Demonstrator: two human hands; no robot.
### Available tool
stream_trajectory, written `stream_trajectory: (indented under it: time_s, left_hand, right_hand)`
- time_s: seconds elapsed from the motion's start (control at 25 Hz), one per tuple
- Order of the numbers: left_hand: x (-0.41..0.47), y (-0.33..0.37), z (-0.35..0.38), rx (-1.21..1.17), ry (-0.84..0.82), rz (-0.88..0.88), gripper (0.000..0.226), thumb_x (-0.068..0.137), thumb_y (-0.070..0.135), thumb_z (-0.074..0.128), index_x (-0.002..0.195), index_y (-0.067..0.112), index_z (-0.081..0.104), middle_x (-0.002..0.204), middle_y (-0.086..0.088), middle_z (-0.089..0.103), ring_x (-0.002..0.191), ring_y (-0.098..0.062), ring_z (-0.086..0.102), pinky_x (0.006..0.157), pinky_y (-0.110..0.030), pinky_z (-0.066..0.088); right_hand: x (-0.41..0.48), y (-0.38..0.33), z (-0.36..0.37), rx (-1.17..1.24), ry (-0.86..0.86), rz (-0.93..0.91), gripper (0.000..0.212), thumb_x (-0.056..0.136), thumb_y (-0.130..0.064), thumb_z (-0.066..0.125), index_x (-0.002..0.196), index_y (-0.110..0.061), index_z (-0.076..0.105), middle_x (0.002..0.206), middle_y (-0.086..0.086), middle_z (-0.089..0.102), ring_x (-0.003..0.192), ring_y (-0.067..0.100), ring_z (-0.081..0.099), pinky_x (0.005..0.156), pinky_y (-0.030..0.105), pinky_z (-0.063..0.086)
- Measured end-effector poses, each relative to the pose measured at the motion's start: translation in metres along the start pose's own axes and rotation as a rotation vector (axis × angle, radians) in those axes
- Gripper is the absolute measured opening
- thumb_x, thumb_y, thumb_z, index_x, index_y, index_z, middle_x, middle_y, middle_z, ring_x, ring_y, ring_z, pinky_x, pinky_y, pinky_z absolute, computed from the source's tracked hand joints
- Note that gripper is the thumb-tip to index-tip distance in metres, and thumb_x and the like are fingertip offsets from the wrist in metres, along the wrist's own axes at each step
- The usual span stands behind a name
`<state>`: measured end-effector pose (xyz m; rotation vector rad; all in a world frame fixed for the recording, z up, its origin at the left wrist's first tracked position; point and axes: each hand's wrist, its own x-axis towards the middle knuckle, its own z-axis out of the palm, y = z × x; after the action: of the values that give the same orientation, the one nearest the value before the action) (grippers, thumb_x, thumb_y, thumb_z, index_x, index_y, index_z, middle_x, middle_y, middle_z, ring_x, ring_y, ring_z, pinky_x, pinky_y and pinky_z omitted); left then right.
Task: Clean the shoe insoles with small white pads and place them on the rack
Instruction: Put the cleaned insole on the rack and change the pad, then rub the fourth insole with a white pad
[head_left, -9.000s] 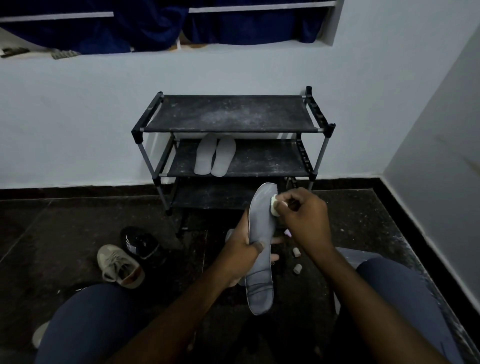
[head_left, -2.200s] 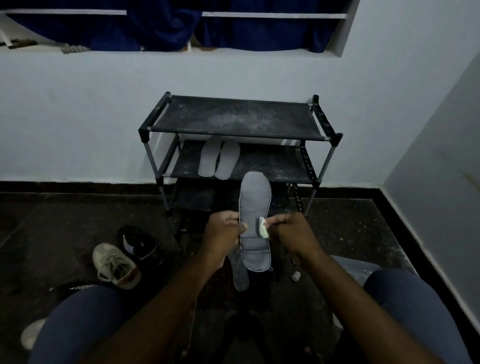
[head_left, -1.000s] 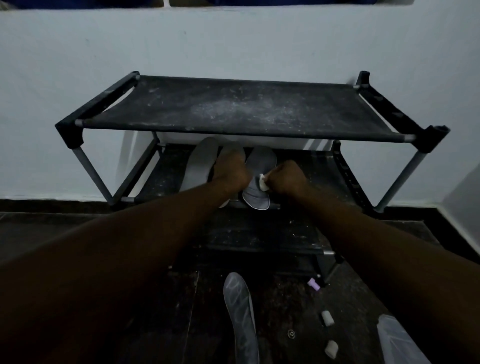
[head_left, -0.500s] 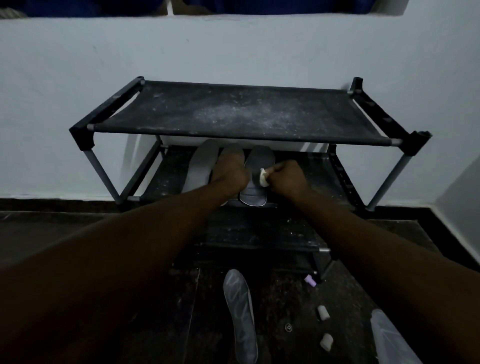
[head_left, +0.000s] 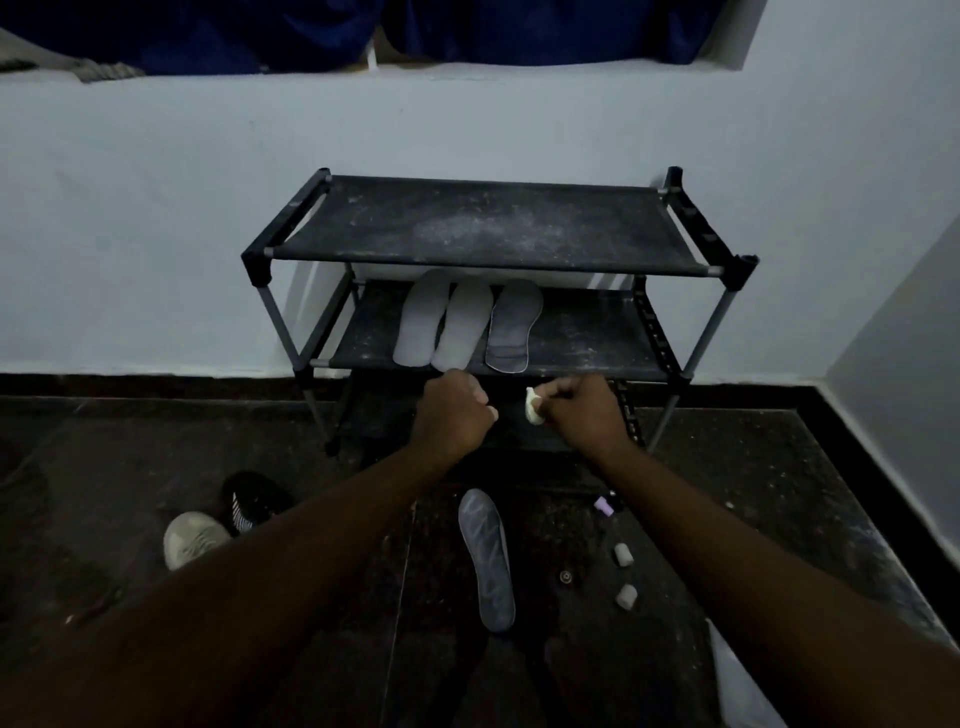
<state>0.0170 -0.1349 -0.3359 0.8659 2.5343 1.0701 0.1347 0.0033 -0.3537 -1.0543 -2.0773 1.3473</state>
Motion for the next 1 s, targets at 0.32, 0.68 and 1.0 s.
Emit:
stream_trajectory:
  time_s: [0.32,0.68,1.0]
  left_hand:
    - [-0.05,-0.06,0.03,-0.045,-0.052,-0.208,0.024,0.078,0.023,0.086,0.092,0.013,0.069,0.083,-0.008,0.072,0.078,-0.024,0.072,0.078,-0.039,0.062]
    - [-0.038,-0.14,0.101,-0.506,-0.202,-0.747,0.029,0.097,0.038,0.066,0.107,0.01,0.065,0.102,-0.01,0.07,0.093,-0.026,0.07,0.082,-0.044,0.062]
    - [-0.02,-0.222,0.167,-0.712,-0.346,-0.997,0.086,0.093,0.078,0.031,0.134,0.006,0.053,0.117,-0.014,0.063,0.101,-0.031,0.063,0.078,-0.045,0.054]
  right_hand:
    - [-0.053,0.049,0.021,-0.078,-0.081,0.14,0.007,0.086,-0.009,0.079,0.092,-0.006,0.081,0.082,0.002,0.074,0.077,0.008,0.066,0.064,0.012,0.045]
    - [-0.03,0.165,0.077,-0.12,-0.187,0.289,0.009,0.087,-0.01,0.076,0.091,-0.005,0.082,0.094,0.015,0.079,0.089,0.026,0.074,0.089,0.039,0.059]
    - [-0.014,0.256,0.132,-0.135,-0.278,0.433,0.014,0.092,-0.01,0.074,0.102,-0.002,0.079,0.107,0.018,0.076,0.09,0.024,0.07,0.08,0.037,0.061]
